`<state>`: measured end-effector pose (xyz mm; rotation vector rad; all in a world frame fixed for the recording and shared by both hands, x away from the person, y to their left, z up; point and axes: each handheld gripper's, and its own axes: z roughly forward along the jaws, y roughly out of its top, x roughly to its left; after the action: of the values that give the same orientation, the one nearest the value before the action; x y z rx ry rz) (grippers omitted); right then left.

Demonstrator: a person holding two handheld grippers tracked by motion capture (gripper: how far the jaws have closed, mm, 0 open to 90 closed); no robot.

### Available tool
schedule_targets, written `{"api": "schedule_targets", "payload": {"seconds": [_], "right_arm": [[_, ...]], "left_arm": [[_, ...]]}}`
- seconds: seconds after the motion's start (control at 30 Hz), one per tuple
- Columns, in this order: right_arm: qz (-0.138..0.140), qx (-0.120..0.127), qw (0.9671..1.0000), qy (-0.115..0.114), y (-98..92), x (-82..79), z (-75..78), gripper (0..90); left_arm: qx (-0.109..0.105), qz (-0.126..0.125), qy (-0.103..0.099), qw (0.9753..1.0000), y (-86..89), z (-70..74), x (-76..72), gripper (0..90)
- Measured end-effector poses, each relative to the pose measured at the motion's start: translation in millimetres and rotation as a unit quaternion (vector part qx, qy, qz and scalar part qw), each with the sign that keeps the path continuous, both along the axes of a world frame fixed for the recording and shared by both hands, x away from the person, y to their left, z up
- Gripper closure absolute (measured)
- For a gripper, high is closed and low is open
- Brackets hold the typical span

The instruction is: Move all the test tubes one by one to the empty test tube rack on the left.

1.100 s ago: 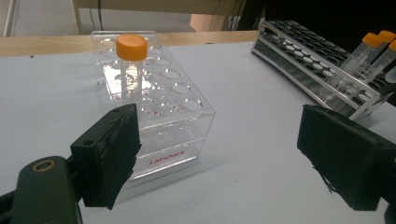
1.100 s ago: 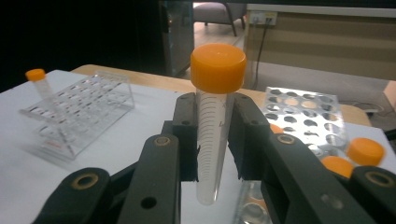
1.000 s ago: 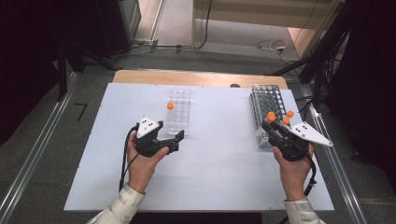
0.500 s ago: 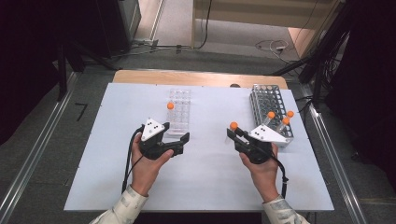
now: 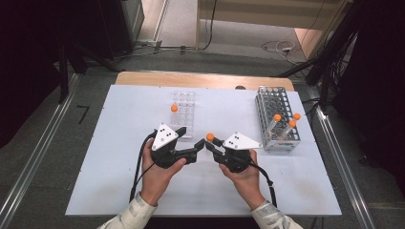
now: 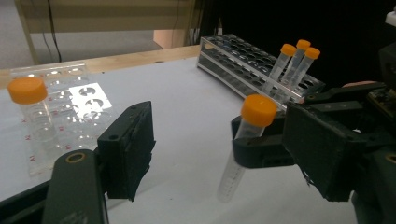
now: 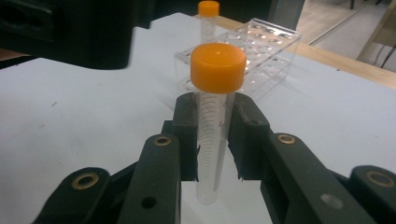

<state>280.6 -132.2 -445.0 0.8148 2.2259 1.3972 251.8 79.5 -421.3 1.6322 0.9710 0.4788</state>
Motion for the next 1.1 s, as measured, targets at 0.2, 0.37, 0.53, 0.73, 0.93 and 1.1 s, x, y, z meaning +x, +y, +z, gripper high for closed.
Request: {"api": "schedule_targets", "payload": {"seconds": [0.2, 0.37, 0.53, 0.73, 0.93, 1.1], "right_arm": [[0.019, -0.004, 0.9998, 0.004, 13.3, -4.0, -4.0, 71.6], [0.026, 0.0, 0.9996, 0.005, 17.6, -6.3, -3.1, 71.7], [0.028, -0.002, 0.9996, 0.006, 18.4, -7.1, -3.6, 71.7], [0.026, -0.002, 0.9996, 0.006, 18.0, -7.0, -3.5, 71.7], [0.026, -0.002, 0.9996, 0.005, 17.7, -6.7, -3.7, 71.7], [0.025, -0.002, 0.9997, 0.007, 17.8, -7.4, -3.9, 69.7]], "left_arm": [[0.01, -0.011, -0.003, 0.9999, -5.3, -2.6, -0.4, 36.7], [0.02, -0.013, -0.006, 0.9997, -7.4, -5.8, 0.3, 46.0], [0.028, -0.017, -0.009, 0.9994, -8.8, -8.3, 0.3, 56.8], [0.033, -0.023, -0.01, 0.9991, -10.7, -9.4, -0.4, 63.4], [0.037, -0.029, -0.01, 0.9989, -11.6, -10.9, 0.2, 68.9], [0.039, -0.03, -0.015, 0.9987, -11.3, -10.8, 0.2, 70.3]]}}
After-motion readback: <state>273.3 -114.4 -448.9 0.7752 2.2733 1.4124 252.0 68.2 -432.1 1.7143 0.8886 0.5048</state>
